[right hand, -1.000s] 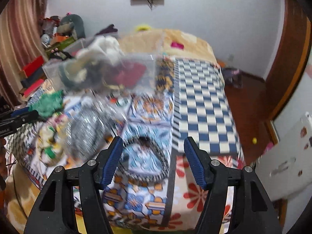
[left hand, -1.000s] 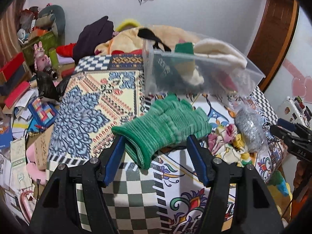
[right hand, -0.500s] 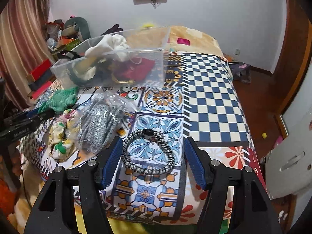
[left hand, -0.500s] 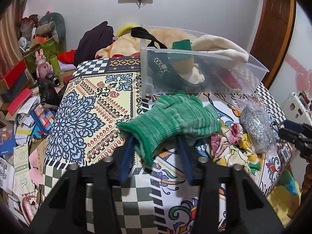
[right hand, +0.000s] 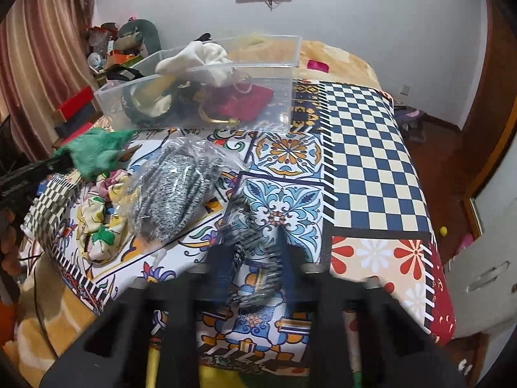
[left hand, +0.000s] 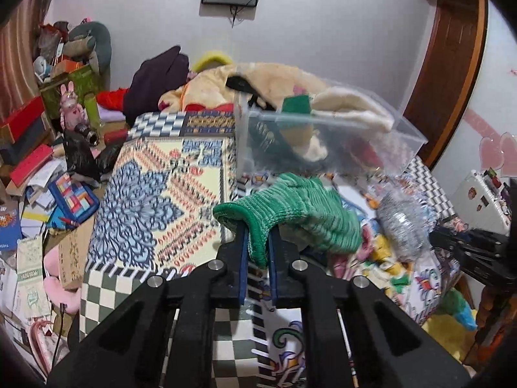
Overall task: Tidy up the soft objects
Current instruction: 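Carry the glove and bracelet over the box and open both tools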
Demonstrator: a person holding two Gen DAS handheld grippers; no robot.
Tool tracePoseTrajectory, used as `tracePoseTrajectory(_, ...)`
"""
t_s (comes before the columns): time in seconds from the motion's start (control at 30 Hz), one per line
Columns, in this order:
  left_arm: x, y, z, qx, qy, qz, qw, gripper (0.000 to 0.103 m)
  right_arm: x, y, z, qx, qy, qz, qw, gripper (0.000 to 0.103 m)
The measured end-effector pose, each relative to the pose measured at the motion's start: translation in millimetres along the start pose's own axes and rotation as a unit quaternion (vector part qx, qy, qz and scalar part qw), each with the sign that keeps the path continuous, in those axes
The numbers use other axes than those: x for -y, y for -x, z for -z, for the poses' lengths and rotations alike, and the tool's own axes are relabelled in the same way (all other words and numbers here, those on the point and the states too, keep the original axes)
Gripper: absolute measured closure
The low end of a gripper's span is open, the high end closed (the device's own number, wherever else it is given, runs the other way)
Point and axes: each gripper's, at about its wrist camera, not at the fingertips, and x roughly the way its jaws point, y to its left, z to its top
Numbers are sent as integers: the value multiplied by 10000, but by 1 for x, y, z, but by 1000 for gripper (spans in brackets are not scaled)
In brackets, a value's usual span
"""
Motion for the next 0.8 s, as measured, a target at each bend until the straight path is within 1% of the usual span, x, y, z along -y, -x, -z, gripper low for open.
tracePoseTrajectory(0.13, 7, 16, -14, 296, -92, 74, 9995, 94, 4, 3, -1, 41, -127, 64, 9999, 94)
tracePoseTrajectory(0.23, 15, 24, -28, 495, -138, 171, 9985, 94, 5, 11, -6, 152, -157, 36, 9998, 94)
tracePoseTrajectory(0.33, 21, 32, -42, 708, -220, 256, 9969, 94, 5, 22, -17, 354, -143, -18, 9993, 94)
tracePoseTrajectory(0.4, 27, 37, -52, 861, -279, 284, 9955, 94, 3, 32, -26, 559, -103, 3, 9984, 94)
tracePoseTrajectory(0.5, 33, 42, -67, 1072, -330, 322, 9932, 94, 2, 43, -42, 845, -103, -118, 9963, 94)
tracePoseTrajectory(0.6, 37, 44, -79, 1252, -353, 322, 9910, 94, -3, 49, -59, 1095, -27, -148, 9939, 94)
tracePoseTrajectory(0.8, 34, 33, -104, 1370, -273, 252, 9899, 94, -12, 51, -91, 1469, 131, -152, 9889, 94)
